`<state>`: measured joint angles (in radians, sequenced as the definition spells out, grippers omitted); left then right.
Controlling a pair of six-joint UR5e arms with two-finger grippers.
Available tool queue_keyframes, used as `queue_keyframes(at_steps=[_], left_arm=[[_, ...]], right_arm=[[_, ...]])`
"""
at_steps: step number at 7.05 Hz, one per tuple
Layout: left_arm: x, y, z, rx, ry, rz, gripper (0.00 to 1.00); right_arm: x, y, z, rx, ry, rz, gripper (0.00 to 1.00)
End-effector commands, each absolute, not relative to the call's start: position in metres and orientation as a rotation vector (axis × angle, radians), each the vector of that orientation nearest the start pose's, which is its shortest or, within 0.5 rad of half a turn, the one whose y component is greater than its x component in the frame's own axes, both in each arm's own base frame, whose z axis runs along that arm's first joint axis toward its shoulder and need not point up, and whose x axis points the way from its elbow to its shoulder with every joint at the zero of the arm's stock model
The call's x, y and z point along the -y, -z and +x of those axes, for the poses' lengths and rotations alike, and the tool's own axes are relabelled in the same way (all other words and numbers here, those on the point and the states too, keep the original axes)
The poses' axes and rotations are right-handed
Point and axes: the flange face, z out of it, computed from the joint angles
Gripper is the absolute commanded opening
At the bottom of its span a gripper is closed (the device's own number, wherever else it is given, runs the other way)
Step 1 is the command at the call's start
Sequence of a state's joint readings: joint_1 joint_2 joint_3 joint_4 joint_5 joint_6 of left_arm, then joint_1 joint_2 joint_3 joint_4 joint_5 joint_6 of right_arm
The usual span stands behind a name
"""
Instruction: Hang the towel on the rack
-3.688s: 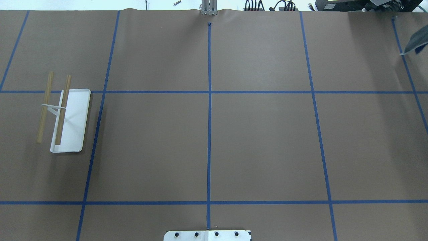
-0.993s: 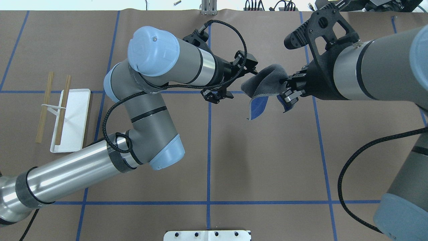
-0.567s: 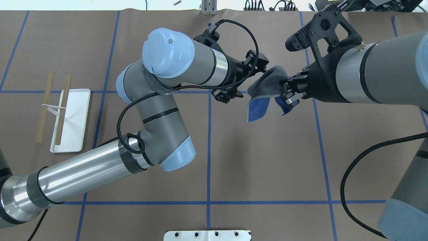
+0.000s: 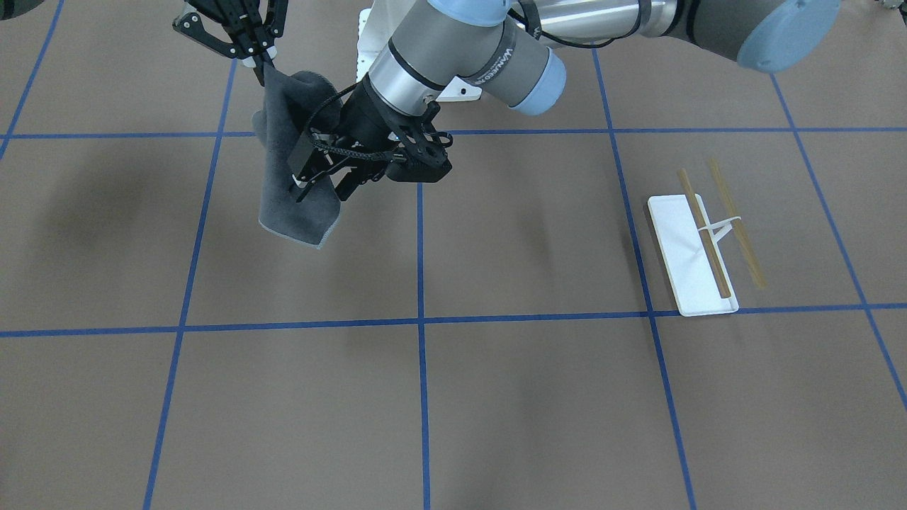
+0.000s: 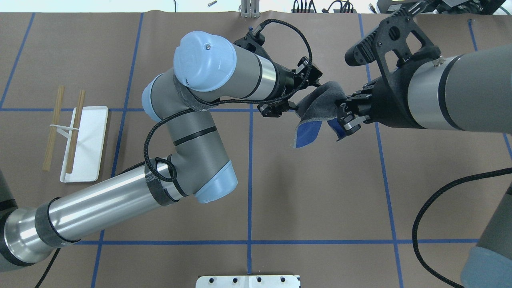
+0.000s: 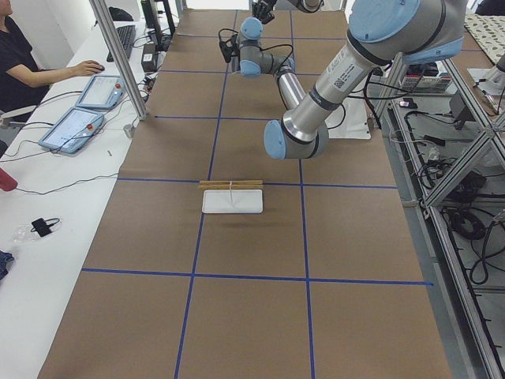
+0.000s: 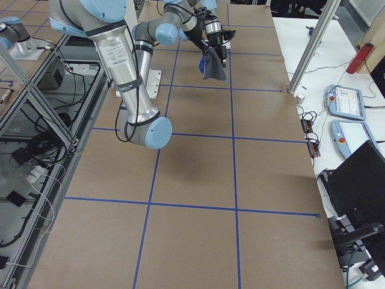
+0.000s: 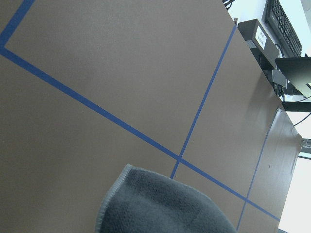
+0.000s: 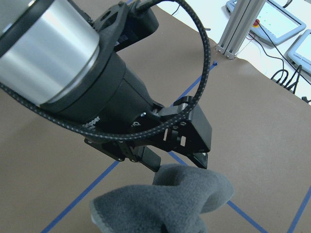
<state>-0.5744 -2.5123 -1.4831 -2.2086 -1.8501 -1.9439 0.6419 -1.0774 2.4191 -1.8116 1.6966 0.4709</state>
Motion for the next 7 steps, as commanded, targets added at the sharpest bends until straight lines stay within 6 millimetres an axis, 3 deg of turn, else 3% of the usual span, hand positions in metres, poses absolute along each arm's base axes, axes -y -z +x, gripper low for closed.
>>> queue_keyframes(at_steps=[1,5,6,7], left_arm=[[0.472,-0.022,0.530,-1.538,0.551,-0.069,0.00],[0.482,-0.025,0.521,-1.541,0.550,-0.042,0.00],[0.483,-0.030,0.524,-1.525,0.514,-0.005,0.49],[0.485,-0.035,0.528,-1.512,0.526,-0.017,0.58]], right_arm=[[0.349,-0.112,-0.269,0.804,0.484,0.773,0.00],[0.347,-0.111,-0.266,0.807,0.485,0.774,0.00],[0.345,-0.110,-0.265,0.809,0.485,0.778,0.00],[0.344,-0.108,-0.265,0.812,0.486,0.783,0.00]])
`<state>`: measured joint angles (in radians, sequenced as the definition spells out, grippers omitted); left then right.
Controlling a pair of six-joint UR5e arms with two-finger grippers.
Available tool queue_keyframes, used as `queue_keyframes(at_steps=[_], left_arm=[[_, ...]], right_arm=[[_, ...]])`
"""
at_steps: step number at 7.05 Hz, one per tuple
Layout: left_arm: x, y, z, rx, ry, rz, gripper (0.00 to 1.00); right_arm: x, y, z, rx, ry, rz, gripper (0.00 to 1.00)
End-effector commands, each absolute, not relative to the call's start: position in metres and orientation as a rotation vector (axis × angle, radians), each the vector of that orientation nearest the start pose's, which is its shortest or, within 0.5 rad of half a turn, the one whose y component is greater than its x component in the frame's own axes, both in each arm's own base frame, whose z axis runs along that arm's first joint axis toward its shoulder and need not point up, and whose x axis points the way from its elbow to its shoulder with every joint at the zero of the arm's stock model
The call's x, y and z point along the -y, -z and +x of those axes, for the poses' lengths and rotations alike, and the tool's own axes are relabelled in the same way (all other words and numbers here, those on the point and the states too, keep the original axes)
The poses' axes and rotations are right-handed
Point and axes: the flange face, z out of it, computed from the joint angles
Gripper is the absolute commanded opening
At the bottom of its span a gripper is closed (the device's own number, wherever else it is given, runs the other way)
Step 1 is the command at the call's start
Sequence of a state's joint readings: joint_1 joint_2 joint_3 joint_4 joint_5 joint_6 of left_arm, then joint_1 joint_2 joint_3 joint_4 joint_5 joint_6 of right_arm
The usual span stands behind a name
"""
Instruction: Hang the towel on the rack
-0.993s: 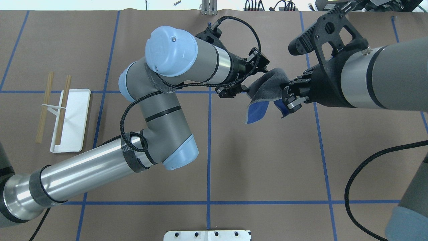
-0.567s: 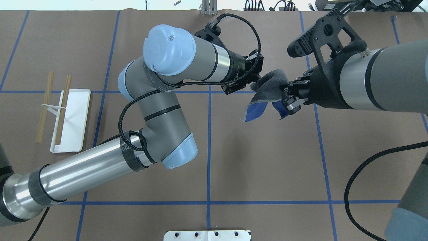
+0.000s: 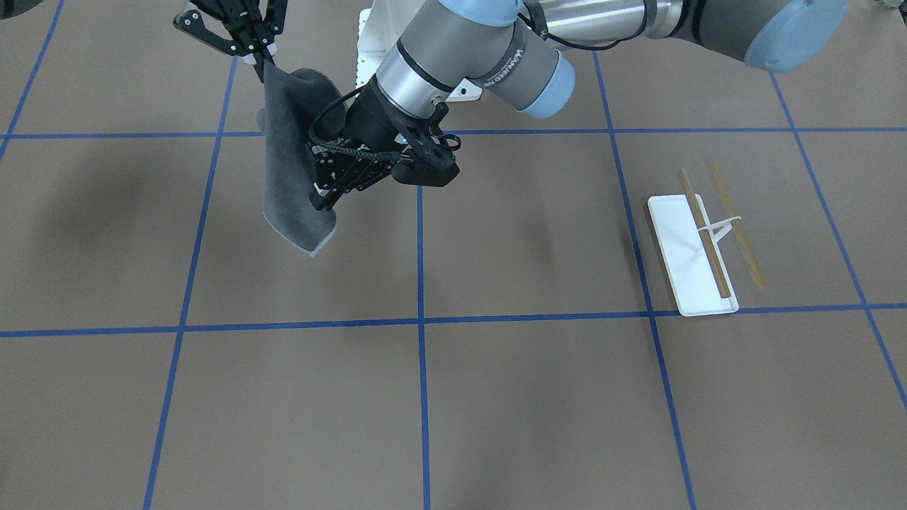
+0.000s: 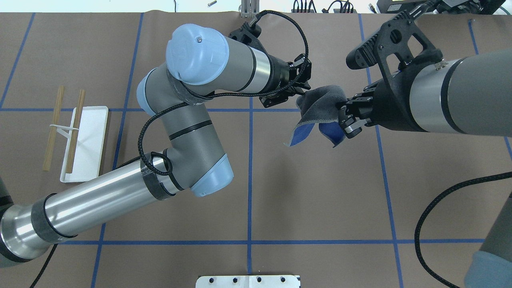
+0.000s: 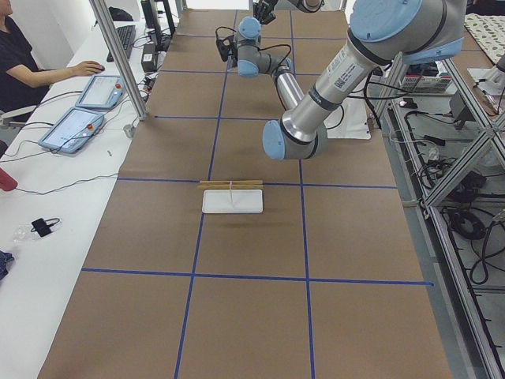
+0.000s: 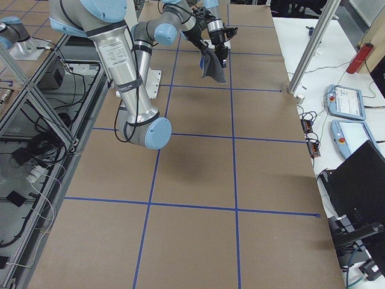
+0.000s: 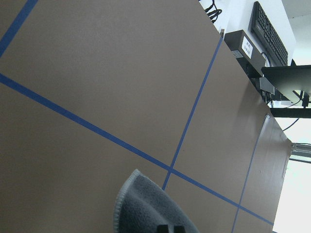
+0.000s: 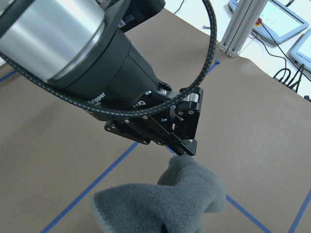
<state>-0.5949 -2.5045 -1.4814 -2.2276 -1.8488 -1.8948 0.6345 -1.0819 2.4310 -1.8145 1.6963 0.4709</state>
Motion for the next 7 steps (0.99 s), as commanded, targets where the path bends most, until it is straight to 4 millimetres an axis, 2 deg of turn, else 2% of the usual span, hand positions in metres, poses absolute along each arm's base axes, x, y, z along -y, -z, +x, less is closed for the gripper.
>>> queue_keyframes(at_steps=[1,2,3,4,5,6,7], left_arm=[[0.484,-0.034,0.528,-1.513,0.533,-0.024,0.24],[0.484,-0.035,0.529,-1.512,0.547,-0.039,0.29],[0.483,-0.036,0.531,-1.510,0.539,-0.036,0.53],[0.482,-0.035,0.532,-1.509,0.534,-0.036,0.68],[0.482,-0.035,0.533,-1.508,0.534,-0.033,0.93],[0.484,-0.037,0.536,-1.501,0.535,-0.034,0.97],[0.487,-0.041,0.542,-1.487,0.540,-0.039,0.98]], right_arm=[[0.344,-0.108,-0.265,0.812,0.486,0.786,0.00],[0.344,-0.107,-0.265,0.814,0.486,0.788,0.00],[0.344,-0.105,-0.265,0.816,0.485,0.791,0.00],[0.344,-0.104,-0.265,0.813,0.482,0.797,0.00],[0.344,-0.105,-0.265,0.812,0.482,0.796,0.00],[0.344,-0.105,-0.265,0.812,0.482,0.796,0.00],[0.344,-0.104,-0.265,0.814,0.481,0.798,0.00]])
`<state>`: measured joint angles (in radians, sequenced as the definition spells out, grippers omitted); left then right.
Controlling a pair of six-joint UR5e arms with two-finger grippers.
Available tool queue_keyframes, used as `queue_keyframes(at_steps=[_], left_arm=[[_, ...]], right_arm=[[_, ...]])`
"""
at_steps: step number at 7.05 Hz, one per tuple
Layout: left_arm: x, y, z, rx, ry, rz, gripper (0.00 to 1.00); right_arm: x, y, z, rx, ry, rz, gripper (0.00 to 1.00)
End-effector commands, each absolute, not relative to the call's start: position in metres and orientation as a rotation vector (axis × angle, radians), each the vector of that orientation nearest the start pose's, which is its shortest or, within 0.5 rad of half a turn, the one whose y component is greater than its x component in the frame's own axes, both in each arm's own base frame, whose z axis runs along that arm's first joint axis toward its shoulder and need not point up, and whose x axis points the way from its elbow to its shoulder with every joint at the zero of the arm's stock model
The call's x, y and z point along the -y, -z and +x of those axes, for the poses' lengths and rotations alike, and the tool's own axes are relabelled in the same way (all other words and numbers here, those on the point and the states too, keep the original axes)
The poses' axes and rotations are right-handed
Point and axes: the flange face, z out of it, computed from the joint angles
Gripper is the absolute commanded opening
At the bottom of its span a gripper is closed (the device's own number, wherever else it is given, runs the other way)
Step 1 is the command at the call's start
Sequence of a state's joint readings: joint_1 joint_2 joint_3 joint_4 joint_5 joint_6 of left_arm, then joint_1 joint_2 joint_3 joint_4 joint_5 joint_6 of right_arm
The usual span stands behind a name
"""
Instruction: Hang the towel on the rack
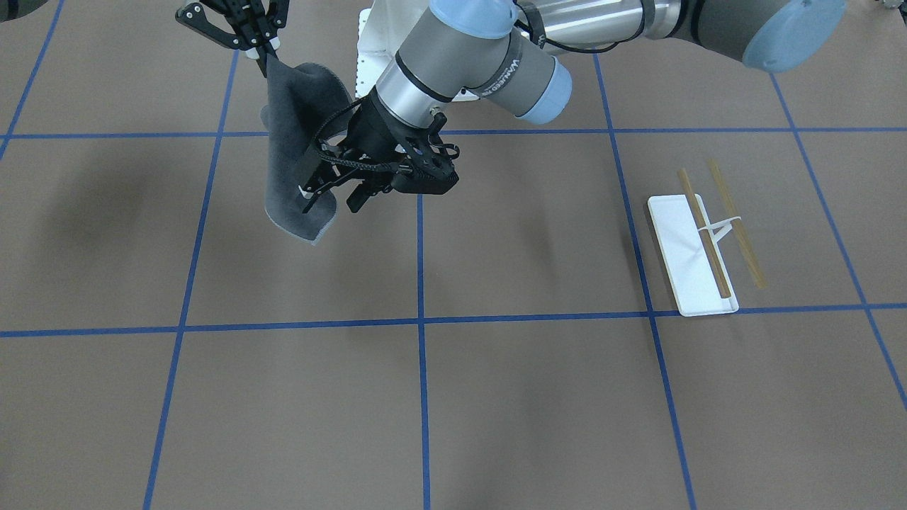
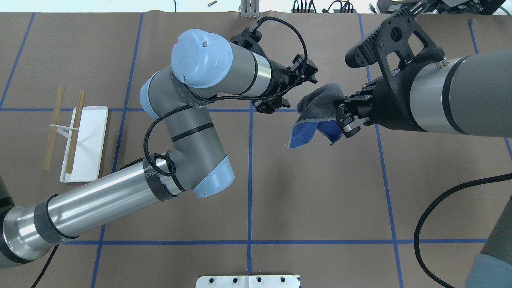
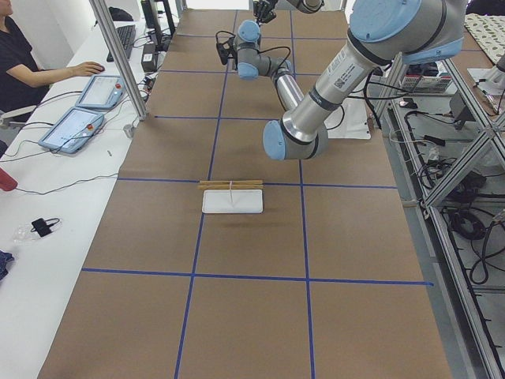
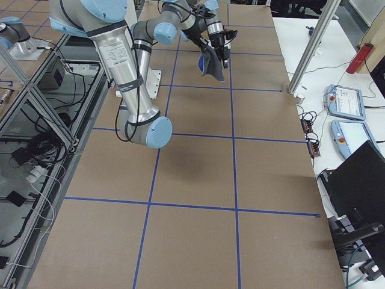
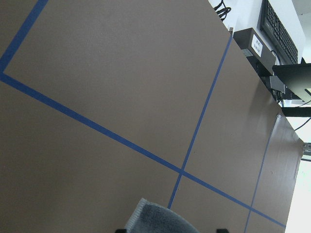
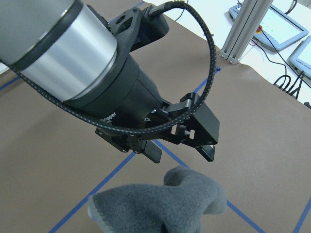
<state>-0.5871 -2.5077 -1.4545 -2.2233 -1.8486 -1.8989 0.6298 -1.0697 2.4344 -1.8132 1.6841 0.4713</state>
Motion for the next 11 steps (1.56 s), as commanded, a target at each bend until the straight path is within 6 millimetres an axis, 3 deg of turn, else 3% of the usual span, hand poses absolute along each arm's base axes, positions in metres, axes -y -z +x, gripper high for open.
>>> queue_keyframes(at_steps=[1,3,4,5,6,8,11], left_arm=[[0.483,-0.036,0.546,-1.491,0.534,-0.044,0.98],[0.475,-0.017,0.552,-1.512,0.515,-0.052,0.97],[0.475,-0.015,0.552,-1.513,0.520,-0.058,0.82],[0.474,-0.014,0.551,-1.518,0.521,-0.060,0.26],[0.474,-0.013,0.549,-1.524,0.522,-0.057,0.00],[0.479,-0.013,0.542,-1.531,0.529,-0.049,0.00],[0.504,-0.012,0.516,-1.539,0.595,-0.050,0.00]], right_arm=[[0.345,-0.103,-0.264,0.814,0.471,0.801,0.00],[0.345,-0.103,-0.264,0.813,0.460,0.801,0.00],[0.345,-0.103,-0.265,0.813,0.461,0.801,0.00],[0.345,-0.103,-0.265,0.813,0.461,0.801,0.00],[0.344,-0.103,-0.263,0.814,0.461,0.802,0.00],[0.337,-0.104,-0.260,0.825,0.472,0.801,0.00],[0.332,-0.110,-0.260,0.824,0.480,0.781,0.00]])
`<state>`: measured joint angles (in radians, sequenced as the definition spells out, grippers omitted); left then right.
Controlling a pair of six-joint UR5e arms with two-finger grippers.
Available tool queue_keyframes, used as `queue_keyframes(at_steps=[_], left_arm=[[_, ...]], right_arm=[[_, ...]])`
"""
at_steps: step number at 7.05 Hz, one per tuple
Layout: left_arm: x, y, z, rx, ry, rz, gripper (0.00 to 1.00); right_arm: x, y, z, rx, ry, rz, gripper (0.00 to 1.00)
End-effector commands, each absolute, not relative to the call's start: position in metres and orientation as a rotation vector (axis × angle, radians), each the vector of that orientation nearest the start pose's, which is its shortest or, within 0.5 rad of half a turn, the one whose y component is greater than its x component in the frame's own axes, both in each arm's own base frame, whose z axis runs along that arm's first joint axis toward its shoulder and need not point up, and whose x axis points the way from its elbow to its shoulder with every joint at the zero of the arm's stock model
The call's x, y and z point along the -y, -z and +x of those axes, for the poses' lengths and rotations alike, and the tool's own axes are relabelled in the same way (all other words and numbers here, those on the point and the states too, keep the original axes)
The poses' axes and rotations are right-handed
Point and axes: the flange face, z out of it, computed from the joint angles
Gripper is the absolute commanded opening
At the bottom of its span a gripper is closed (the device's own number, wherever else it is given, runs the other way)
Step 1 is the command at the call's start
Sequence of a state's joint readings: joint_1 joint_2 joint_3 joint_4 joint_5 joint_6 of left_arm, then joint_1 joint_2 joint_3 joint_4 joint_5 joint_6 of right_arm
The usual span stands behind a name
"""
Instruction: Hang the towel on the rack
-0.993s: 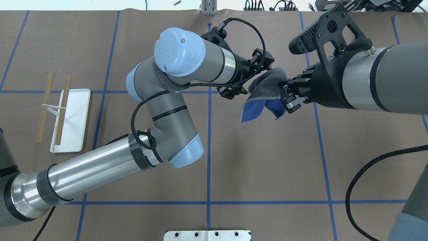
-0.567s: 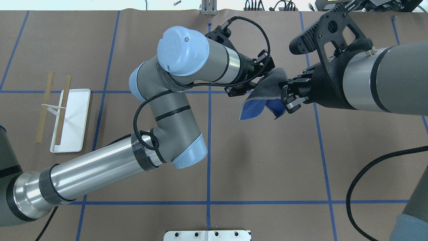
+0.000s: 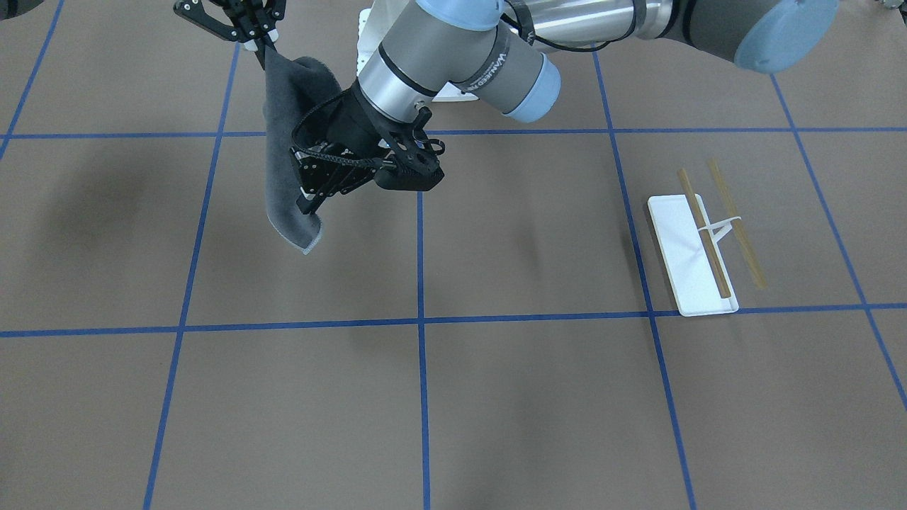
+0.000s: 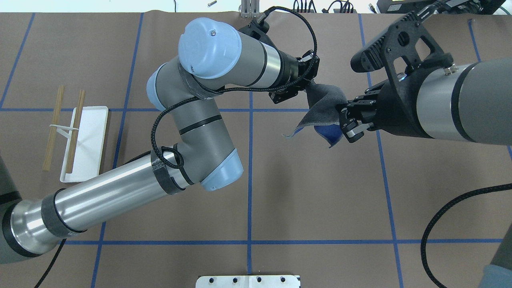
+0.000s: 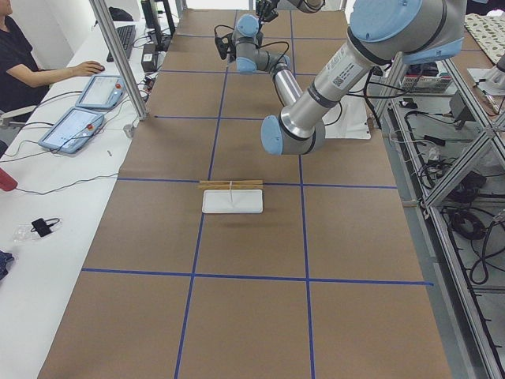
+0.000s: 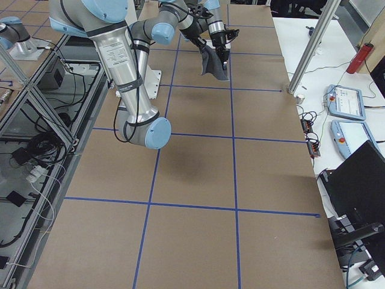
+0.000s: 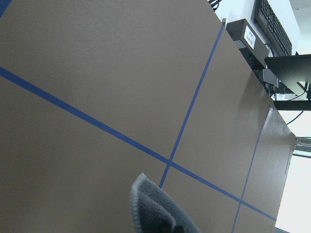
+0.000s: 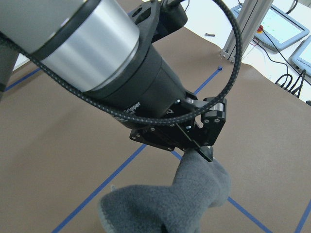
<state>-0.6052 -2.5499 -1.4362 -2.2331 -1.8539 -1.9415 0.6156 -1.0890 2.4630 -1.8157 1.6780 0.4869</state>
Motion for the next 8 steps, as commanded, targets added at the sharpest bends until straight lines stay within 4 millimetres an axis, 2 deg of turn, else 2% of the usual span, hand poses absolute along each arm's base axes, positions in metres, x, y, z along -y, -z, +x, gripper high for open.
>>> queue_keyframes(at_steps=[1,2,3,4,5,6,8], left_arm=[[0.519,-0.016,0.500,-1.533,0.591,-0.064,0.00],[0.531,-0.016,0.479,-1.525,0.580,-0.089,0.00],[0.537,-0.045,0.448,-1.514,0.569,-0.113,0.00],[0.536,-0.074,0.406,-1.511,0.553,-0.125,0.00],[0.538,-0.100,0.359,-1.505,0.540,-0.149,0.00],[0.538,-0.129,0.323,-1.492,0.555,-0.152,0.00],[0.534,-0.177,0.261,-1.464,0.514,-0.123,0.00]], right_arm=[[0.328,-0.127,-0.258,0.815,0.470,0.746,0.99],[0.321,-0.136,-0.249,0.825,0.444,0.705,1.00],[0.322,-0.159,-0.242,0.787,0.445,0.607,1.00],[0.334,-0.177,-0.231,0.701,0.411,0.515,1.00],[0.347,-0.187,-0.218,0.661,0.367,0.472,1.00],[0.370,-0.200,-0.207,0.656,0.318,0.405,1.00],[0.439,-0.246,-0.179,0.719,0.268,0.211,1.00]])
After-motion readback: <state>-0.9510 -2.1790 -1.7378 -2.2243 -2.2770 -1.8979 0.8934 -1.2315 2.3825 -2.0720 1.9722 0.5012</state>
